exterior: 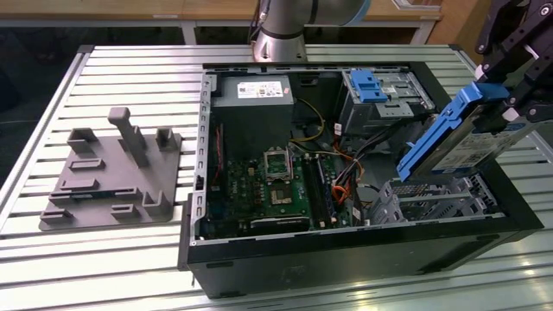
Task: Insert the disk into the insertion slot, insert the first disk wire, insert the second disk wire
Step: 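Insert the disk into the insertion slot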
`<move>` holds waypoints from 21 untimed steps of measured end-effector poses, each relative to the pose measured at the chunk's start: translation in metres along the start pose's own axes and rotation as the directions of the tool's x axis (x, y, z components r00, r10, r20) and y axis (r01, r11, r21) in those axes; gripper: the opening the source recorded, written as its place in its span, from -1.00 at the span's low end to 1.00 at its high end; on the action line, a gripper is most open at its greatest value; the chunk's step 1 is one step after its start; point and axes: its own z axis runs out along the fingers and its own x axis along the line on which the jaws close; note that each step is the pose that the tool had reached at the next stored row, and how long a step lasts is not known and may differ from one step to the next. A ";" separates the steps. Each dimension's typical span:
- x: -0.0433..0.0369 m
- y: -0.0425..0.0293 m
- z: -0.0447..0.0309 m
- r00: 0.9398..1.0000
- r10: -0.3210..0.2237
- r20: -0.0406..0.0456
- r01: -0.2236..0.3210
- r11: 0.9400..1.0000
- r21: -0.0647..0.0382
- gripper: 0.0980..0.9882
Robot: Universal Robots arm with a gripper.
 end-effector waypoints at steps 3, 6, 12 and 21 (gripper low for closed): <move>0.0002 -0.0002 0.0012 1.000 0.000 0.000 0.000 1.000 0.000 -0.40; 0.0003 -0.0006 0.0023 1.000 0.000 0.000 0.000 1.000 0.000 -0.40; 0.0007 -0.0014 0.0048 1.000 0.000 0.000 0.000 1.000 0.000 -0.40; 0.0018 -0.0027 0.0097 1.000 0.000 0.000 0.000 1.000 0.000 -0.40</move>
